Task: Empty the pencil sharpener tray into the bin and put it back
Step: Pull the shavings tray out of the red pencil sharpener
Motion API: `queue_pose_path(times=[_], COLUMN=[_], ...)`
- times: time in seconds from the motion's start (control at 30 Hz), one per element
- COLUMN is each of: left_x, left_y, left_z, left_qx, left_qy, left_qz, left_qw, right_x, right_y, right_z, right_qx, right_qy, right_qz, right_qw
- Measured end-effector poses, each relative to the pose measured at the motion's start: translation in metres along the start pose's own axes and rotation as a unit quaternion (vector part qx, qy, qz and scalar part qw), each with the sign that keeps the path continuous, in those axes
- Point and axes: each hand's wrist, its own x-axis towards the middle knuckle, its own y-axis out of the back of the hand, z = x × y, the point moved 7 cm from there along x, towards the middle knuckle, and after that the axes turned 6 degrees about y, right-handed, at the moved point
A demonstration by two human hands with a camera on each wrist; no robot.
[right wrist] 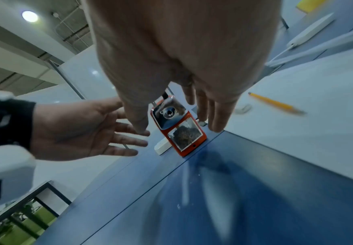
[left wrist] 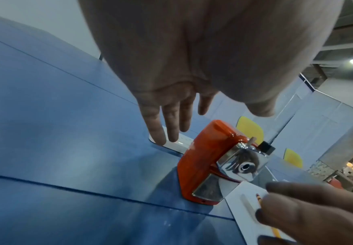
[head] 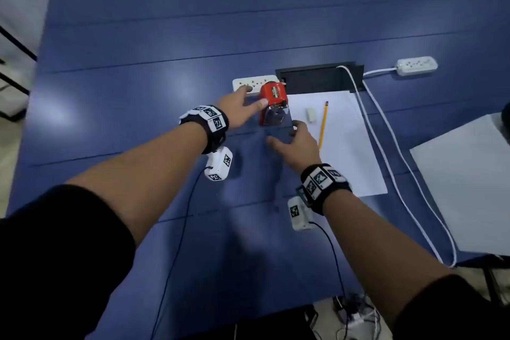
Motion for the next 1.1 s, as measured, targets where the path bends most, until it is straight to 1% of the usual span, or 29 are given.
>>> queue_pose_path(times=[0.07,0.17,0.4,0.5,0.6,0.7,0.8,0.93,1.1], left_x=[0.015,0.036,0.060,0.059,0.051,0.028,-0.009,-0.079,-0.180], left_y=[-0.006,-0.017,-0.022,-0.019,-0.017,-0.007,0.005,0.024,0.037], left_z=[0.012,0.017,0.015,0.018,0.017,0.009,-0.013,-0.056,-0.113], left_qx=[-0.026,-0.027,-0.002,0.005,0.011,0.026,0.006,0.006,-0.051], left_qy=[0.005,0.022,0.024,0.020,0.024,0.026,0.032,0.045,0.066], left_qz=[-0.001,-0.008,-0.003,0.003,0.001,-0.004,-0.008,0.012,0.044], left_qw=[1.000,0.999,1.000,1.000,1.000,0.999,0.999,0.999,0.996], right_x=[0.022,0.047,0.074,0.077,0.074,0.061,0.036,-0.014,-0.085], right_y=[-0.002,-0.017,-0.033,-0.030,-0.029,-0.030,-0.039,-0.064,-0.105], right_z=[-0.002,-0.006,0.001,0.000,0.000,-0.008,-0.021,-0.047,-0.072], right_qx=[0.028,0.068,0.040,0.028,0.021,0.024,0.030,0.031,0.043], right_qy=[0.012,0.015,0.006,0.003,0.009,0.032,0.062,0.114,0.161], right_qz=[0.035,0.051,0.116,0.124,0.099,0.066,0.020,-0.053,-0.139], right_qw=[0.999,0.996,0.992,0.992,0.995,0.997,0.997,0.992,0.976])
